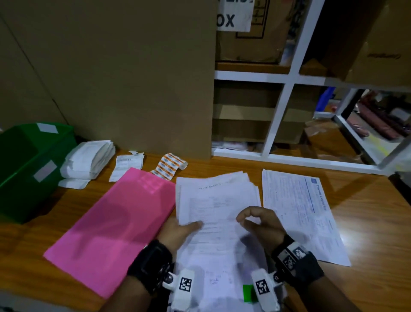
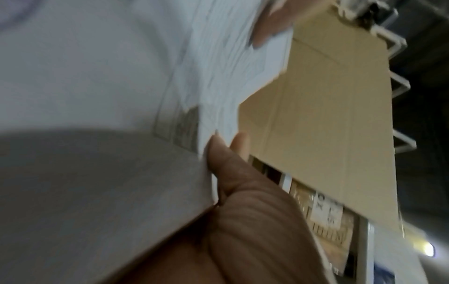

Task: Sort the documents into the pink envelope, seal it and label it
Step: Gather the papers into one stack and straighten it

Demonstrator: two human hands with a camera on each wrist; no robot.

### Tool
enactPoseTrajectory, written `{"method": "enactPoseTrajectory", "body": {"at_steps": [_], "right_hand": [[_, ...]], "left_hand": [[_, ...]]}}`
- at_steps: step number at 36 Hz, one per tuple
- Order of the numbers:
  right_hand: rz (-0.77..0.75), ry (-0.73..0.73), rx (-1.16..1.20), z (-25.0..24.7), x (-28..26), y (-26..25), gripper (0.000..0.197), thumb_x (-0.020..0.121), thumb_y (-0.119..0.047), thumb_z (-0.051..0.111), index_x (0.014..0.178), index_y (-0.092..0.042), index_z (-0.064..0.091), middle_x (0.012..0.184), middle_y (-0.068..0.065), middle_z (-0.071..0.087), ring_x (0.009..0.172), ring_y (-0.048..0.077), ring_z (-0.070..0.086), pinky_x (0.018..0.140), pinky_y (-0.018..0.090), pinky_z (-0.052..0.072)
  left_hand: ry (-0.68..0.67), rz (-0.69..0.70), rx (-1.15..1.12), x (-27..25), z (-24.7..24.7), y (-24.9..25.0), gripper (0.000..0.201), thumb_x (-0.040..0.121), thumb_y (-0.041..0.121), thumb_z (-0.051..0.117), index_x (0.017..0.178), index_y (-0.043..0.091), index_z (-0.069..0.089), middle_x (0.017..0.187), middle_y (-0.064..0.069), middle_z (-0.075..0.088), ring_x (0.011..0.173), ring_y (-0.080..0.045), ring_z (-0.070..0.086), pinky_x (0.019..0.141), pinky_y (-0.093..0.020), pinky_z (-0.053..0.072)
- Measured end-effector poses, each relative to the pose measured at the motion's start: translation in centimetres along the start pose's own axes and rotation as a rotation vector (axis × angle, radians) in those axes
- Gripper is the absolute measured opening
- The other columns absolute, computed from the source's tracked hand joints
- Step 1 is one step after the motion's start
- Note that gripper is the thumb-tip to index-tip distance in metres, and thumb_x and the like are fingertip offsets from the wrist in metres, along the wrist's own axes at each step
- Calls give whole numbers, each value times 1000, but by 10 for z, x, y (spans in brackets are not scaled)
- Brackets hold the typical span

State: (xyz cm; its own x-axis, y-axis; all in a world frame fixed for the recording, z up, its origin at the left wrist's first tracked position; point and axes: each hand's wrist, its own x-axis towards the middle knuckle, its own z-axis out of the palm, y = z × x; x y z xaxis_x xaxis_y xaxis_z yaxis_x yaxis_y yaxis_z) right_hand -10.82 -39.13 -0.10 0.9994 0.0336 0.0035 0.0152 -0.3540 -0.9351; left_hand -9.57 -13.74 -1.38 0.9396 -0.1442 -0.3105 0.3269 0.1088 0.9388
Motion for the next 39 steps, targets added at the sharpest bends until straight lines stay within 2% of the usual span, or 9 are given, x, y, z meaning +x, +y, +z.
{"method": "enactPoseTrajectory", "body": {"at_steps": [4, 10, 14, 16, 22, 25, 30, 33, 39], "right_hand": [[-214, 87, 153, -15, -1, -40, 20, 82, 0, 67, 71, -16, 73, 83, 5, 74, 85, 17, 69, 84, 26, 50], [-522, 191, 159, -42, 11, -108, 41, 78, 26, 54, 69, -10, 72, 68, 3, 71, 65, 21, 67, 65, 24, 53], [-640, 195, 110, -53, 12, -126, 33, 76, 14, 52, 72, -10, 74, 71, 4, 72, 63, 20, 69, 61, 28, 56], [-679, 220, 57, -51, 14, -123, 23, 77, 3, 58, 72, -12, 75, 74, -1, 72, 68, 11, 68, 64, 21, 53], [-574, 235, 154, -37, 20, -75, 14, 72, -22, 72, 62, -12, 73, 121, 14, 54, 123, 22, 52, 94, 27, 50], [-430, 197, 127, -32, 20, -64, 10, 66, -28, 71, 58, -22, 73, 109, 11, 59, 114, 21, 54, 87, 19, 49], [-363, 80, 103, -21, 32, -68, 37, 75, -2, 59, 60, -32, 75, 71, 1, 73, 76, 23, 68, 71, 32, 55], [-392, 121, 90, -20, 44, -78, 44, 76, 5, 56, 59, -32, 75, 70, -4, 73, 74, 15, 69, 71, 23, 53], [-513, 174, 149, -29, 49, -104, 30, 73, 5, 55, 62, -15, 75, 70, 2, 73, 71, 21, 69, 73, 24, 53]], "left_hand": [[-25, 167, -124, -20, 6, 35, 41, 83, 2, 77, 122, 3, 67, 121, -20, 71, 112, -36, 68, 95, -51, 55], [17, 599, 72, -33, 24, 126, 35, 84, 9, 77, 116, 23, 72, 119, 0, 74, 112, -22, 70, 91, -39, 59], [18, 737, 118, -36, 29, 153, 39, 83, 3, 75, 110, 30, 66, 105, 19, 76, 101, -5, 72, 77, -20, 58], [24, 730, 141, -30, 27, 152, 42, 80, 4, 77, 110, 31, 65, 105, 21, 75, 100, -4, 72, 75, -19, 57], [17, 548, 56, -7, 9, 118, 78, 65, 30, 89, 132, 14, 54, 120, -8, 71, 109, -24, 70, 79, -41, 62], [-13, 491, 66, -5, 5, 107, 74, 64, 32, 87, 128, 14, 57, 118, -8, 72, 108, -25, 71, 78, -40, 62], [71, 424, 107, 5, 11, 106, 55, 67, 33, 90, 114, 25, 63, 106, 2, 76, 100, -19, 73, 78, -41, 62], [165, 434, 117, 10, 20, 114, 33, 78, 22, 85, 105, 27, 67, 100, 4, 77, 95, -17, 74, 75, -39, 62], [191, 548, 80, 5, 23, 136, 41, 77, 20, 85, 113, 20, 65, 102, 5, 76, 91, -10, 74, 70, -32, 62]]}}
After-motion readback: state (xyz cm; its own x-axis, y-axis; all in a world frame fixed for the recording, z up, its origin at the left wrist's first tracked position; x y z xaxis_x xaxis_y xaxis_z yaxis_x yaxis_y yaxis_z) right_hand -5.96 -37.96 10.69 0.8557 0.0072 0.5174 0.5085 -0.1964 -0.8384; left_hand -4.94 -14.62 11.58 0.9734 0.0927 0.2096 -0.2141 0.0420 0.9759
